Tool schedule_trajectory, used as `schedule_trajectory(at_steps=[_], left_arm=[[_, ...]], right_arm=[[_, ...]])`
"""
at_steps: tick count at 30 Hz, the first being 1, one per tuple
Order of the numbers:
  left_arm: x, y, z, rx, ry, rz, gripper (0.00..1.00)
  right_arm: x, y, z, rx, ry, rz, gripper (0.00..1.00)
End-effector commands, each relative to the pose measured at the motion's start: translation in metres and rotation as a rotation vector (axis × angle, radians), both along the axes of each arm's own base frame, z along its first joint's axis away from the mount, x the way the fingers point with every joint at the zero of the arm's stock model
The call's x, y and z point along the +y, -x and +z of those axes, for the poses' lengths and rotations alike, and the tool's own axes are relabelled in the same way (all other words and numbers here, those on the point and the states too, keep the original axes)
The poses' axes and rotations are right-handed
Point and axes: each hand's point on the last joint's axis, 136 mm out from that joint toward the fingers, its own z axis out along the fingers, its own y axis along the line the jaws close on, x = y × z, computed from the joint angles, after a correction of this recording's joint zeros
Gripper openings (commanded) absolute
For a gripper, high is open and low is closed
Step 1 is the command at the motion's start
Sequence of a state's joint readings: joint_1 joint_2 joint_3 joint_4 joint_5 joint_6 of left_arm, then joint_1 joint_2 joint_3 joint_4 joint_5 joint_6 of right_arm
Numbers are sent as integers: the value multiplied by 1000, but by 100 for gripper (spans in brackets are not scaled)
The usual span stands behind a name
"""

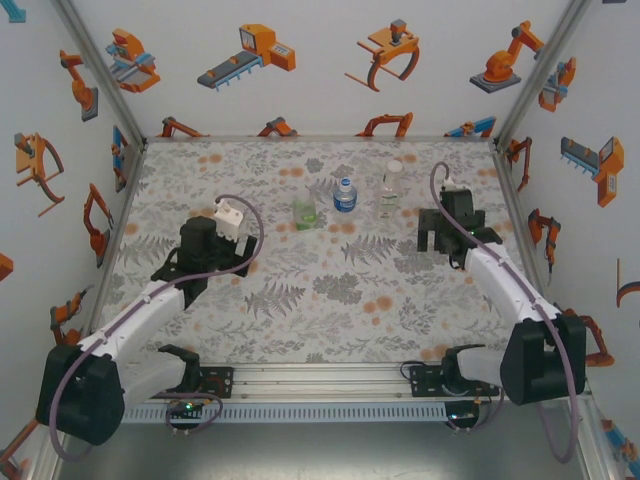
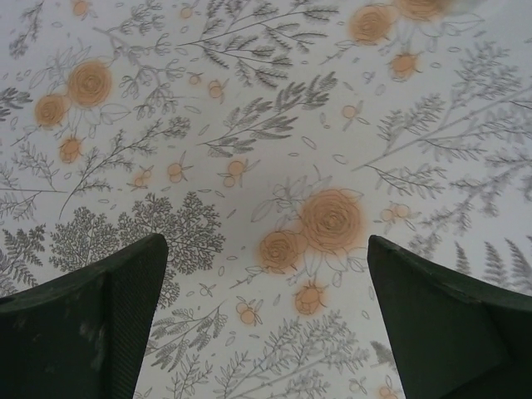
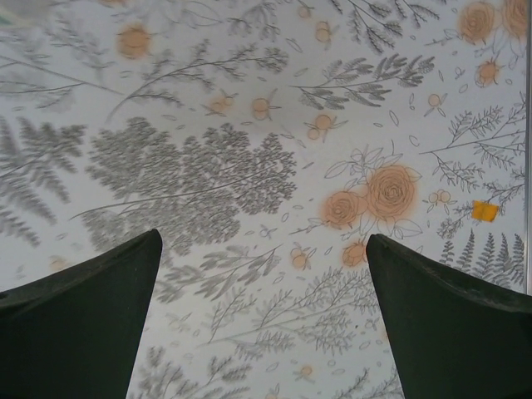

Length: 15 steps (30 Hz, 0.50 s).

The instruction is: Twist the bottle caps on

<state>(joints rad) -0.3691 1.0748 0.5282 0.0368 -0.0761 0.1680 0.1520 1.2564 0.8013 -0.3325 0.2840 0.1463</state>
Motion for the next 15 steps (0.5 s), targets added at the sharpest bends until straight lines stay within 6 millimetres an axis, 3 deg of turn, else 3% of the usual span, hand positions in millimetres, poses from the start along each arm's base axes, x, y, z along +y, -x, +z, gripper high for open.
schedule_trajectory(at_steps=[1, 8, 12, 15], left_arm=[[13, -19, 8, -104, 38, 83, 97], [21, -41, -14, -152, 75, 81, 97], [30, -48, -25, -184, 63, 107, 97], [35, -51, -20, -241, 61, 103, 97]], right_arm=[[-14, -22, -3, -143, 62, -15, 99], [-27, -32, -36, -219, 56, -40, 99], [-28, -42, -24, -342, 25, -31, 100], [-30, -50, -18, -412, -21, -24, 100]])
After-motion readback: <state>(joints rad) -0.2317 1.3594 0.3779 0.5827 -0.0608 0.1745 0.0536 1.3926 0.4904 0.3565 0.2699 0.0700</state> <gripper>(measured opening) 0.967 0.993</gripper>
